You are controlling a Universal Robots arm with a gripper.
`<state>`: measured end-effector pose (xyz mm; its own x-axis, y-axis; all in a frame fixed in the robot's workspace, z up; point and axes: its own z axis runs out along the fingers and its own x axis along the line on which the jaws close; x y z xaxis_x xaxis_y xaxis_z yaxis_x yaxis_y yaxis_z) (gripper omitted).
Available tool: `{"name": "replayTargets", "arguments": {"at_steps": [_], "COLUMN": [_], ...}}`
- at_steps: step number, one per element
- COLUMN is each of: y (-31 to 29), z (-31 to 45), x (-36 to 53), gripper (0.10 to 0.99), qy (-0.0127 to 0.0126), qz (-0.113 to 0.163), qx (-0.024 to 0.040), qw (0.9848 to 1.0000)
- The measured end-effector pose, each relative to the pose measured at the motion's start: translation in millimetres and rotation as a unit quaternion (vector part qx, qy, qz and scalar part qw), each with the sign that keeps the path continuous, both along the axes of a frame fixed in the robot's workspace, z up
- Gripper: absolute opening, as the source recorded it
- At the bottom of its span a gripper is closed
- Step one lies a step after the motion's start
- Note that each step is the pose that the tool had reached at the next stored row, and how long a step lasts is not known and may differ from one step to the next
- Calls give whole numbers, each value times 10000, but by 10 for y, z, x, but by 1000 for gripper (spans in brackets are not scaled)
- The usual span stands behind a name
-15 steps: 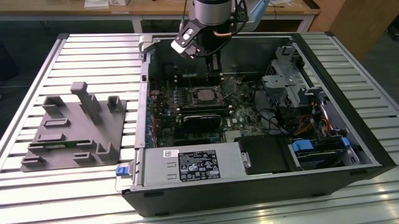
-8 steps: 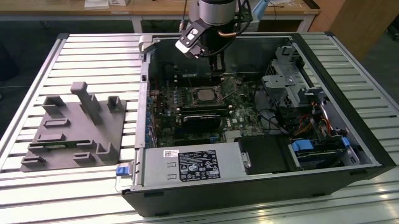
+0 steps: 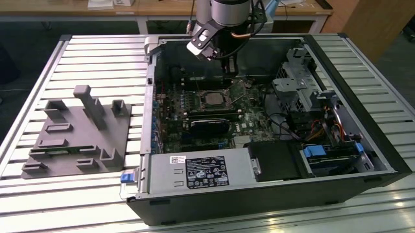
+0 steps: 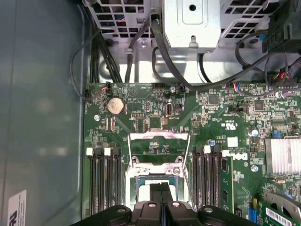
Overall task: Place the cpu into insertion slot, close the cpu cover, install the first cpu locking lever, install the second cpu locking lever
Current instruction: 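Close the cpu cover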
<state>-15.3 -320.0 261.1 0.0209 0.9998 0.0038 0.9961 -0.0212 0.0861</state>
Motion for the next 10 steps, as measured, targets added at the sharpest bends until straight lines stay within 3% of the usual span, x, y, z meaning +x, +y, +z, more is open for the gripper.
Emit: {"name": "replayTargets", "arguments": {"at_steps": [10], "y": [0], "z": [0], "x": [100], "gripper": [106], "qy": [0], "qz": [0], "qx": [0], "qw": [10000]}}
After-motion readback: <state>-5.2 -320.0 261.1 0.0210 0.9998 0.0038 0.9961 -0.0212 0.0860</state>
